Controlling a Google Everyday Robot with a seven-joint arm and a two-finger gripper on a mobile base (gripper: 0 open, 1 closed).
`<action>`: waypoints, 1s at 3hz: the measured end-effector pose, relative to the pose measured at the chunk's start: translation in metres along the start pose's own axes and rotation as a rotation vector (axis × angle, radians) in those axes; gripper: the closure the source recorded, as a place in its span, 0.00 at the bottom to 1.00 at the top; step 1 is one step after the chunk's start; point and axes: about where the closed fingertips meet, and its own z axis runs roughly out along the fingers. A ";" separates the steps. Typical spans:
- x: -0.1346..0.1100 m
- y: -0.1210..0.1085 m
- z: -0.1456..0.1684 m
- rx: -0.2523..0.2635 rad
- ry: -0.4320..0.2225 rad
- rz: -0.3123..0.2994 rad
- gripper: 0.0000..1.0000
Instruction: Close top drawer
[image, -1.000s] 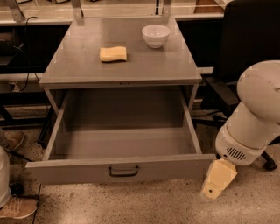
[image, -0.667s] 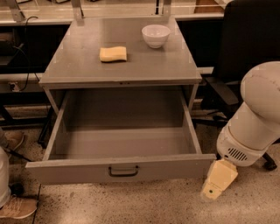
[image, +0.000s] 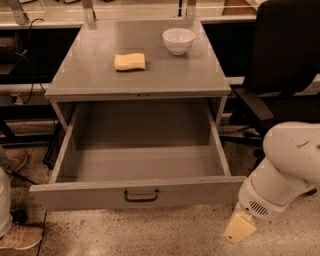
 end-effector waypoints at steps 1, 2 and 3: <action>-0.004 -0.001 0.035 0.007 -0.031 0.018 0.65; -0.026 -0.005 0.067 0.018 -0.091 0.010 0.88; -0.063 -0.017 0.084 0.070 -0.176 -0.013 1.00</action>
Offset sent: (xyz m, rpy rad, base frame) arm 0.0534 0.0650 -0.1064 0.1408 -0.1703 -0.0323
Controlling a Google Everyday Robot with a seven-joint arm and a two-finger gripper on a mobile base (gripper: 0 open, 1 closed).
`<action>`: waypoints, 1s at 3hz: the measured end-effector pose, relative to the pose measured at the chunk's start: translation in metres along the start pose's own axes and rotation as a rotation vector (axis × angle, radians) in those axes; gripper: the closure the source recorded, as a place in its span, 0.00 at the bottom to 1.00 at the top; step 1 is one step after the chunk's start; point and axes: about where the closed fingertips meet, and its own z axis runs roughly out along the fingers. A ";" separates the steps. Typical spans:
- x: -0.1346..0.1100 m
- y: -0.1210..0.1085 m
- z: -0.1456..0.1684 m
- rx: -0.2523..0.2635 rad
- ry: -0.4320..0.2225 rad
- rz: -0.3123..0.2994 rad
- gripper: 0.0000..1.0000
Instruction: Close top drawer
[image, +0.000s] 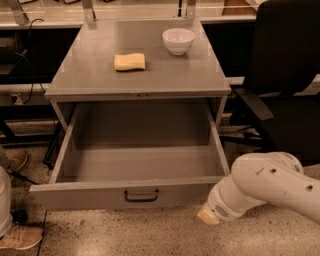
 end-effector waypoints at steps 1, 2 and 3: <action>-0.045 -0.020 0.004 0.085 -0.120 -0.018 1.00; -0.047 -0.022 0.005 0.088 -0.131 -0.010 1.00; -0.053 -0.028 0.007 0.097 -0.170 0.019 1.00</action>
Offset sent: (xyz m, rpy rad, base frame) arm 0.0322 0.0187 0.0037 0.0312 -0.0997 -0.0100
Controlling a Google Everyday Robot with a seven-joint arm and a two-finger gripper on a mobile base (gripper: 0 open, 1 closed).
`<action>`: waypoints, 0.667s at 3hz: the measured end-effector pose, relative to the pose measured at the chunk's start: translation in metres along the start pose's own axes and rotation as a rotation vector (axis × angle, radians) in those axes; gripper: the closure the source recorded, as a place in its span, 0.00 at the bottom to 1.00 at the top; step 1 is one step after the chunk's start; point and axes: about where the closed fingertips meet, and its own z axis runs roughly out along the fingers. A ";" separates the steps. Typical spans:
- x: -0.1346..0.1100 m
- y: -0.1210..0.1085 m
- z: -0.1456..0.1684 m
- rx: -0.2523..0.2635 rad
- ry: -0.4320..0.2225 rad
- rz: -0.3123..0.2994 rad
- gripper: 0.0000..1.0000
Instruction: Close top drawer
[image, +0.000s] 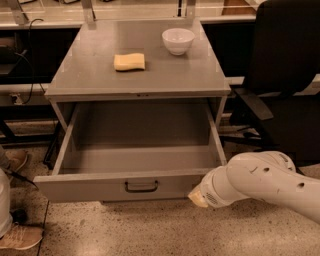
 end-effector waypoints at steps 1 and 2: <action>-0.023 -0.023 0.008 0.043 -0.073 0.015 1.00; -0.023 -0.023 0.008 0.043 -0.073 0.015 1.00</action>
Offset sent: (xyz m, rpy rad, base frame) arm 0.1765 0.0273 0.0293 0.2023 -0.4091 -0.1337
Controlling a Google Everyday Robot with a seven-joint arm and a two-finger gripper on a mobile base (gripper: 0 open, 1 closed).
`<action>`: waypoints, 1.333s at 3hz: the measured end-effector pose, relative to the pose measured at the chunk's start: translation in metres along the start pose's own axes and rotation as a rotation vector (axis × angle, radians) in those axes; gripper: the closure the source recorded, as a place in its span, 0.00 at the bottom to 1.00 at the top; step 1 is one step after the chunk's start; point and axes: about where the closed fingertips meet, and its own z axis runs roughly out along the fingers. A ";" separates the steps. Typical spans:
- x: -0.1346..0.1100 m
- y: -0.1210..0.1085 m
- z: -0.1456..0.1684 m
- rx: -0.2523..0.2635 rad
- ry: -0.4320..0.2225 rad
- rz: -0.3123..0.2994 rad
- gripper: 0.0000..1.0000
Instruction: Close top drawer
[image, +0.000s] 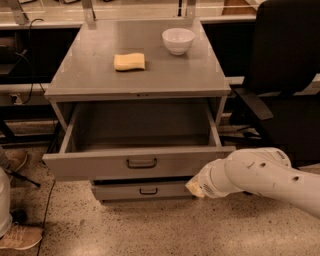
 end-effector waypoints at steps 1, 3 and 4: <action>-0.031 -0.025 0.013 0.045 -0.086 -0.001 1.00; -0.082 -0.069 0.031 0.113 -0.228 -0.005 1.00; -0.083 -0.076 0.034 0.134 -0.250 0.013 1.00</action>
Offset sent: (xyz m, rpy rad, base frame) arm 0.1978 0.0276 0.0362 0.1907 -0.4139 -0.0843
